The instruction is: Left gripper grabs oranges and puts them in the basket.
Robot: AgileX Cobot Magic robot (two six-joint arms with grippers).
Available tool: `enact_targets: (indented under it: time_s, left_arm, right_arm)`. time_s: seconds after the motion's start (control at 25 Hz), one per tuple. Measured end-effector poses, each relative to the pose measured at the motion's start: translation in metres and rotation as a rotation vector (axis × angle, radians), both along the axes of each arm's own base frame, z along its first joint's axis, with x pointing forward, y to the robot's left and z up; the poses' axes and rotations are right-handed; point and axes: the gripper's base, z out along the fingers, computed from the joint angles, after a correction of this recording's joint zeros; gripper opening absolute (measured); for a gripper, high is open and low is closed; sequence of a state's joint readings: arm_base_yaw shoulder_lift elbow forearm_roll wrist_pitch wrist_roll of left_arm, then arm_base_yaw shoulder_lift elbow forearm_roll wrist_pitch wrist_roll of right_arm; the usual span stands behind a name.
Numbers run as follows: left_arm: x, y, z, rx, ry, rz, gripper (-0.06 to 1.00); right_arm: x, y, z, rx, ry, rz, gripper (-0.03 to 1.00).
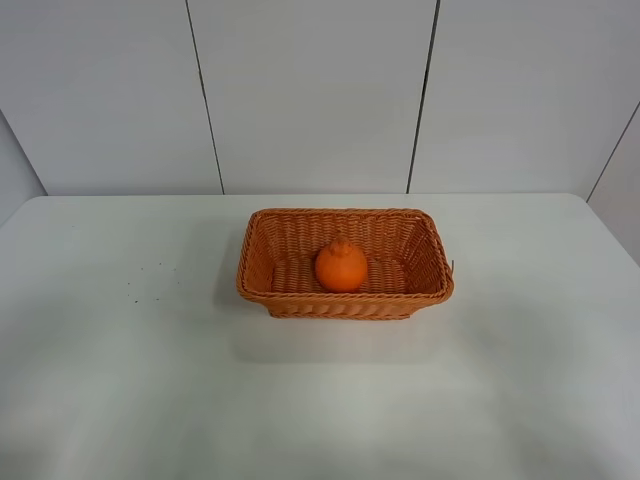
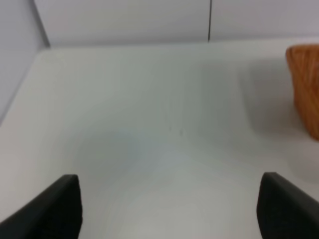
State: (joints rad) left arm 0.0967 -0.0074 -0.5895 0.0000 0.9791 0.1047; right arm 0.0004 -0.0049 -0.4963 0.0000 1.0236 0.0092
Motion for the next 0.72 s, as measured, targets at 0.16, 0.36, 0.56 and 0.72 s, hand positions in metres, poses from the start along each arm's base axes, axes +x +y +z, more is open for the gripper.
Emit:
enact_targets:
  time_s: [0.16,0.36,0.56,0.72]
  left_arm:
    - [0.006,0.001,-0.022,-0.031,0.123,0.010,0.82]
    - [0.008,0.001,-0.030,-0.050,0.152,0.019,0.82]
    - [0.009,0.001,-0.031,-0.052,0.159,0.019,0.82]
    - [0.009,0.001,-0.031,-0.054,0.159,0.021,0.82]
  right_arm:
    - [0.000,0.000,0.000,0.000,0.000,0.000,0.69]
    - [0.000,0.000,0.000,0.000,0.000,0.000,0.69]
    - [0.000,0.000,0.000,0.000,0.000,0.000,0.69]
    - [0.000,0.000,0.000,0.000,0.000,0.000,0.69]
